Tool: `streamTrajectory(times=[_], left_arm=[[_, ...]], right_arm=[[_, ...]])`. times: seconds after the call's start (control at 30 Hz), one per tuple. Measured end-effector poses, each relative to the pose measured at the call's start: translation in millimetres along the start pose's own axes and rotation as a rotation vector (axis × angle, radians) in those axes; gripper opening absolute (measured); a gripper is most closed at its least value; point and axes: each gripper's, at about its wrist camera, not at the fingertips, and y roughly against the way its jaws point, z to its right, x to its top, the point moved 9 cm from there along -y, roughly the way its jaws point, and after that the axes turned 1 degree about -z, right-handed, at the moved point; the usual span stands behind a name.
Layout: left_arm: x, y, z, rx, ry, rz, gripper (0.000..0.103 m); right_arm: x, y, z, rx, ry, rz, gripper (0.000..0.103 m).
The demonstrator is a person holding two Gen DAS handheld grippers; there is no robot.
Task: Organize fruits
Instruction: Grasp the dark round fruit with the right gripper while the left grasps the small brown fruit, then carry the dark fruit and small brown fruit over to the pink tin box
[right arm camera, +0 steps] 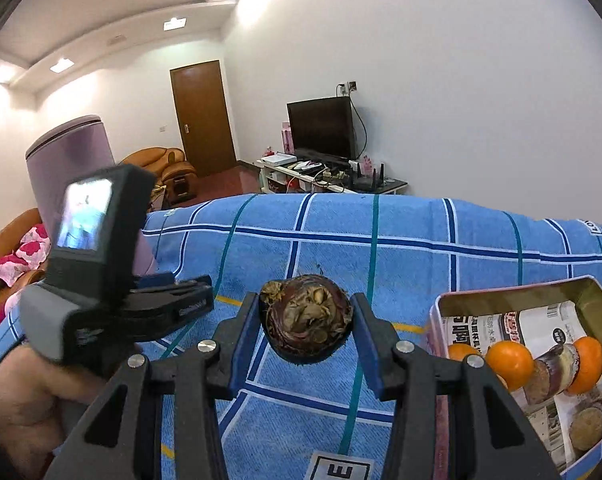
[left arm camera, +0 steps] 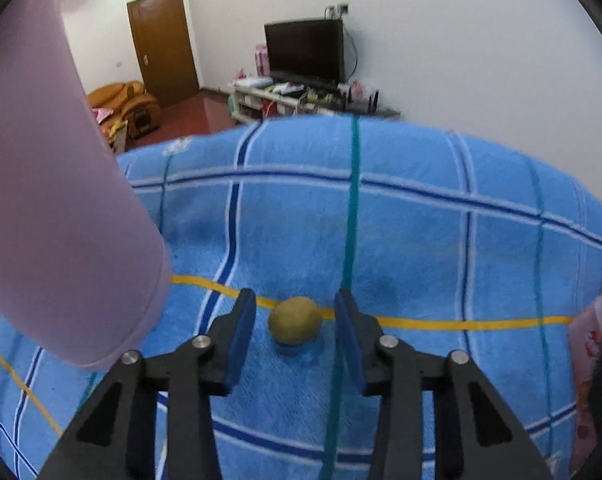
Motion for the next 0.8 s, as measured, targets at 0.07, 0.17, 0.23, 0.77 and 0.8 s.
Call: streamTrajectory(times=[0.07, 0.17, 0.23, 0.77, 0.8], left_arm=[[-0.1, -2.2, -0.7, -0.025, 0.018, -0.010, 0.038], [-0.4, -4.0, -1.3, -0.041, 0.033, -0.017, 0.036], [-0.5, -4.0, -1.4, -0.050, 0.038, -0.015, 0.030], [-22.7, 82.5, -22.3, 0.081, 0.095, 0.277, 0.030], [-26.0, 85.8, -22.8, 0.082, 0.101, 0.283, 0.030]], right_arm=[[-0.1, -1.1, -0.6, 0.001, 0.003, -0.007, 0.047], [0.3, -3.5, -2.1, 0.002, 0.008, -0.015, 0.047], [1.5, -3.9, -2.1, 0.000, 0.010, -0.014, 0.047], [3.4, 14.8, -8.3, -0.028, 0.045, 0.089, 0.048], [3.1, 16.1, -9.3, -0.029, 0.052, 0.092, 0.048]])
